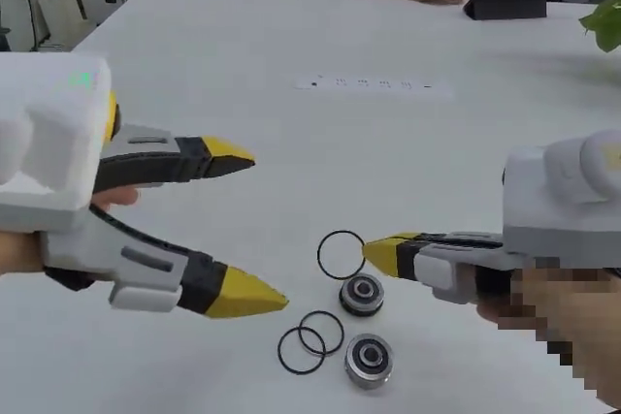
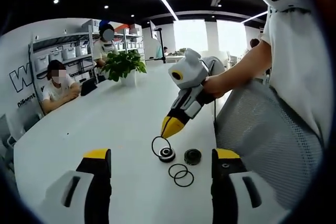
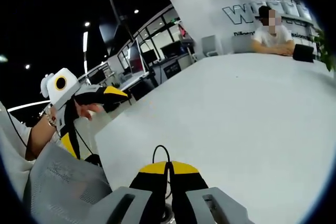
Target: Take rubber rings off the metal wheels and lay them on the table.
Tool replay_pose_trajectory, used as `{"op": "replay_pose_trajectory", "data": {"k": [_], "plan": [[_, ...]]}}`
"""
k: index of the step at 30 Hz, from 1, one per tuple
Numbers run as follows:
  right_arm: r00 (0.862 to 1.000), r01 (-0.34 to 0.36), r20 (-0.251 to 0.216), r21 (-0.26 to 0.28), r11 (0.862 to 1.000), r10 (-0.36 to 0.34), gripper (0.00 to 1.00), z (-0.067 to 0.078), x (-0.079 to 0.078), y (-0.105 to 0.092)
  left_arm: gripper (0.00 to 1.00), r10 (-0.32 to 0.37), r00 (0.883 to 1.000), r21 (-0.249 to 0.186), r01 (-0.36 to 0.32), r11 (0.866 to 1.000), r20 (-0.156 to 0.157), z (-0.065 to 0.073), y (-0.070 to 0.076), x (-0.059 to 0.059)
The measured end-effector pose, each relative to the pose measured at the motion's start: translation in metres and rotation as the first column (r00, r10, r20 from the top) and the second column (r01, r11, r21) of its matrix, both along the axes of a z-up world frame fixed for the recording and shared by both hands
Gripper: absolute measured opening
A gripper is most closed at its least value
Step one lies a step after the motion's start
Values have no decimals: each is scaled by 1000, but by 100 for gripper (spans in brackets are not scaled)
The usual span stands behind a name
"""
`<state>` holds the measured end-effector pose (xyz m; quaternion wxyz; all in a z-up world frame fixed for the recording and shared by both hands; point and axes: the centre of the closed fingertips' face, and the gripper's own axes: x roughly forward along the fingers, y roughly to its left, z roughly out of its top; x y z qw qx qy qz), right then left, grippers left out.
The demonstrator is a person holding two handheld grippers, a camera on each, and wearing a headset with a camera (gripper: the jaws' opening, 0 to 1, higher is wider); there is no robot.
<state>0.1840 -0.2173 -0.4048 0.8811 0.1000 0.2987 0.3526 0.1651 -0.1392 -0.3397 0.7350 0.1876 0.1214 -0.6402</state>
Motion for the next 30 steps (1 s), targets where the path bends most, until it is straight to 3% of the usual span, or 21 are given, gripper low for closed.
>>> {"op": "replay_pose_trajectory", "data": {"k": [10,17,27,30], "plan": [[998,-54,-15,5,999,54,0,-3,-9,16,83,76,997,3,-76,997,-33,-10,29,-15],[995,-91,-31,0,996,91,0,-6,-18,26,91,131,989,-12,-133,991,-66,-21,37,-21],[992,-116,-59,0,993,116,0,-13,-24,31,99,157,976,0,-159,987,-152,-45,45,-39],[990,-127,-70,-4,992,126,0,-17,-26,33,99,172,972,-7,-176,984,-159,-48,48,-40]]}}
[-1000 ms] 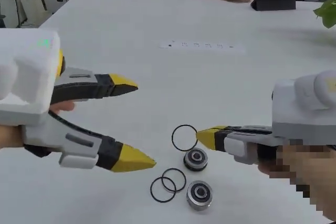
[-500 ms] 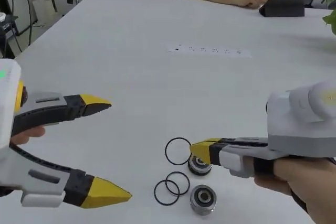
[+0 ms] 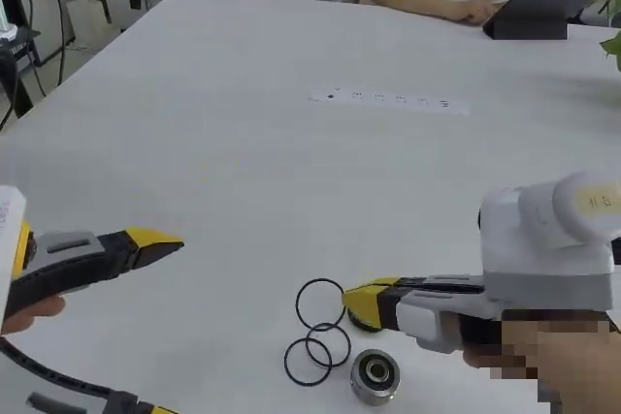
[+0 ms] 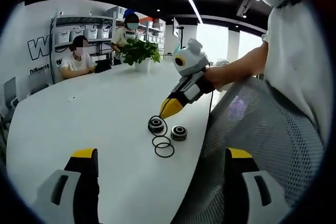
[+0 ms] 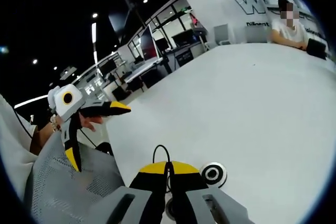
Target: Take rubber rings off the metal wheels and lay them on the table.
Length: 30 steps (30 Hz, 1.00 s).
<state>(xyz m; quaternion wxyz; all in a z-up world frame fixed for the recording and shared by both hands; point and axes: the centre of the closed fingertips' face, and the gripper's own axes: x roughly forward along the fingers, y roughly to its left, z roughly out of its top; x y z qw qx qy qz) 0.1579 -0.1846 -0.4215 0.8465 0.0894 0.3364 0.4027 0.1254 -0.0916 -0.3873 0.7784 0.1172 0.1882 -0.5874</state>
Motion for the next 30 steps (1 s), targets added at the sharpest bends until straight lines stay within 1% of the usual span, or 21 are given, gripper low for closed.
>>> {"op": "replay_pose_trajectory", "data": {"k": [6,9,10,15,17,20,22,25,27,28,30], "plan": [[999,-24,-23,-20,1000,24,0,-9,-5,3,99,20,1000,-18,-20,1000,-23,-2,1,-3],[999,-33,-28,-30,999,32,0,-12,-7,4,99,32,999,-27,-33,999,-27,-3,0,-4],[999,-35,-31,-31,999,34,0,-13,-7,5,99,36,999,-33,-37,999,-34,-4,-1,-5],[997,-42,-62,-41,998,39,0,-23,-12,7,98,44,998,-43,-46,998,-50,-5,-2,-8],[997,-41,-61,-57,998,37,0,-26,-12,7,98,55,997,-38,-57,998,-53,-6,-1,-7],[997,-39,-73,-61,997,35,0,-30,-12,6,98,54,997,-33,-56,998,-53,-7,-2,-8],[995,-34,-91,-62,997,28,0,-34,-13,5,97,45,997,-37,-47,998,-56,-7,-4,-10],[995,-25,-100,-68,997,18,0,-37,-12,3,96,49,997,-39,-51,998,-56,-6,-4,-9],[994,-17,-106,-71,997,10,0,-38,-12,1,96,55,996,-47,-58,997,-64,-6,-4,-9],[994,-14,-109,-71,997,7,0,-39,-11,1,96,57,996,-51,-61,997,-72,-6,-4,-9],[993,-13,-114,-71,997,4,0,-40,-12,1,96,61,995,-51,-65,997,-75,-6,-3,-9]]}}
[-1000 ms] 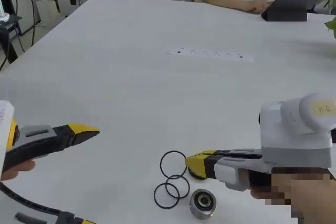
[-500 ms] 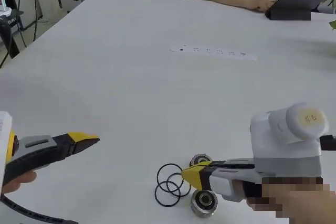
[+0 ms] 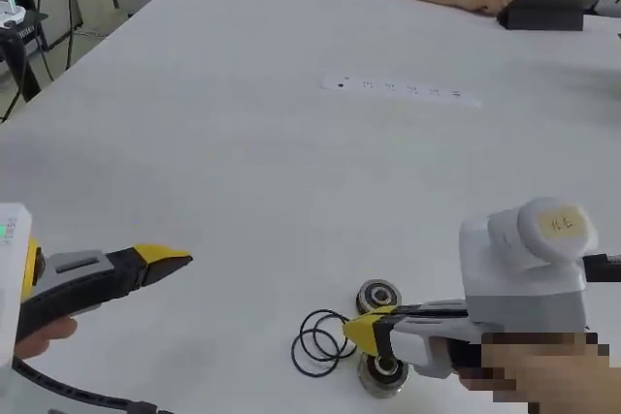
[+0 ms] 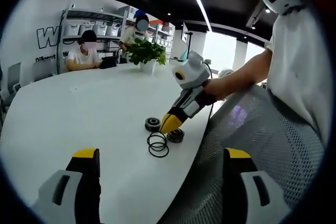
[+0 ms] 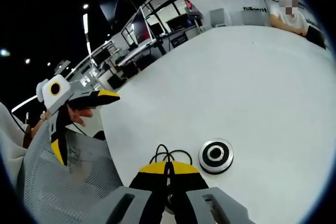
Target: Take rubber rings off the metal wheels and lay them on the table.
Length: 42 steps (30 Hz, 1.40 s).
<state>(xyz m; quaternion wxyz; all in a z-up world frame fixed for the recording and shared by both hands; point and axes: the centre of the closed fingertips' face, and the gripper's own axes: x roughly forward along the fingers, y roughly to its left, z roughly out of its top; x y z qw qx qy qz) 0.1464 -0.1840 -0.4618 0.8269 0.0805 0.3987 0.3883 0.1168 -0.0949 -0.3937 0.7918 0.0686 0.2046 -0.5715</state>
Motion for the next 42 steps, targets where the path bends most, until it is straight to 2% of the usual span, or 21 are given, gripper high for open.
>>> {"op": "replay_pose_trajectory", "data": {"k": [10,14,18,23,27,33,42], "plan": [[1000,-1,15,-36,999,1,0,-7,1,-2,96,7,1000,6,-7,1000,-4,-2,1,1],[1000,5,5,-27,1000,-5,0,-8,1,-2,95,15,1000,4,-15,1000,-4,-1,2,2],[1000,-10,26,-59,998,11,0,-11,1,-2,95,13,1000,1,-13,1000,-8,-1,2,2],[999,-11,31,-63,998,13,3,-11,2,-2,95,9,1000,7,-9,1000,-10,-2,2,1],[999,-11,49,-89,996,15,4,-12,4,-5,92,15,1000,4,-15,1000,-20,-3,3,1],[998,-34,46,-82,996,38,4,-11,1,0,92,18,1000,1,-18,1000,-18,-2,3,1],[998,-23,50,-92,995,28,7,-12,3,-3,92,21,1000,0,-21,1000,-19,-2,3,2]]}}
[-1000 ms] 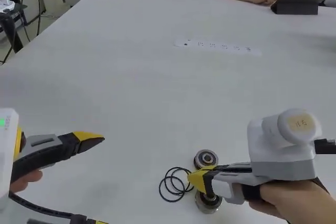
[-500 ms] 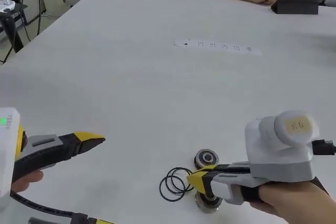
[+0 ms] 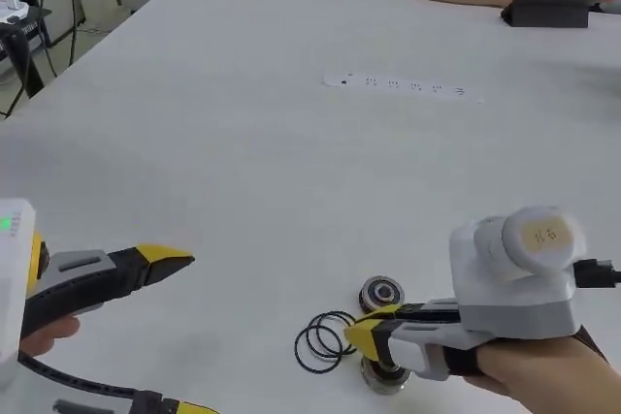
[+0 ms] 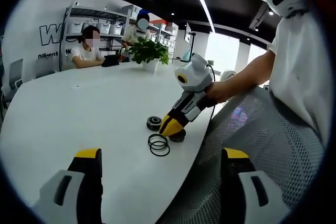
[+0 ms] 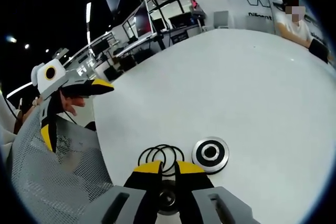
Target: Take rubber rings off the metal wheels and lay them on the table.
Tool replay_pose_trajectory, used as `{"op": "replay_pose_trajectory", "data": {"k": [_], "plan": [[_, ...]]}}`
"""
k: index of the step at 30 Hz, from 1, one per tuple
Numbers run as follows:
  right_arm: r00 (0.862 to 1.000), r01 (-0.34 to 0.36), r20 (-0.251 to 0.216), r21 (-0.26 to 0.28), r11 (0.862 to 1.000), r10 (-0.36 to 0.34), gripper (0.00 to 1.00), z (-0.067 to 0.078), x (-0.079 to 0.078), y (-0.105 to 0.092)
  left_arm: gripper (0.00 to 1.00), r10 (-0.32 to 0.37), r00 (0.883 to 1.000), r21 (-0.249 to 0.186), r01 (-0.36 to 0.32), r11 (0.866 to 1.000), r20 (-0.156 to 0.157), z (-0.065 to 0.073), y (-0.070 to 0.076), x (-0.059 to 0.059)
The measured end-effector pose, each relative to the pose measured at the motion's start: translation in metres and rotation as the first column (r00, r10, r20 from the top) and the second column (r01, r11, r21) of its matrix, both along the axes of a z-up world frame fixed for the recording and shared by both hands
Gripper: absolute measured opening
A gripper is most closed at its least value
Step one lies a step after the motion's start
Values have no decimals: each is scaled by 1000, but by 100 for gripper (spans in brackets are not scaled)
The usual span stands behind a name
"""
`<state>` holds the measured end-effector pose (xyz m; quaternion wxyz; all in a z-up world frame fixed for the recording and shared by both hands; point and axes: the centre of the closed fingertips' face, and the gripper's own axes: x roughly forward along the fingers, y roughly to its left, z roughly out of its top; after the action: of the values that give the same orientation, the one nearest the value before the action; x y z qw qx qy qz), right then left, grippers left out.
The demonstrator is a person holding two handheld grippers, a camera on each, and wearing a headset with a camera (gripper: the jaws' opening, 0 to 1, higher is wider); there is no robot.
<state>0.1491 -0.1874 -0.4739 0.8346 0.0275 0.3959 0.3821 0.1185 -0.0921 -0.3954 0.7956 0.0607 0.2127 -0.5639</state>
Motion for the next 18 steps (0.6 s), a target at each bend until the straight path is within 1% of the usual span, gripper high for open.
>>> {"op": "replay_pose_trajectory", "data": {"k": [8,12,18], "plan": [[1000,-16,1,9,1000,16,9,1,-2,4,92,1,1000,1,-1,1000,1,0,0,0],[1000,-22,17,-13,1000,22,13,0,-2,4,92,-2,1000,6,2,1000,1,0,0,-1],[999,-32,17,-15,999,32,17,-2,-2,6,92,-4,1000,11,4,1000,2,-1,0,-1]]}}
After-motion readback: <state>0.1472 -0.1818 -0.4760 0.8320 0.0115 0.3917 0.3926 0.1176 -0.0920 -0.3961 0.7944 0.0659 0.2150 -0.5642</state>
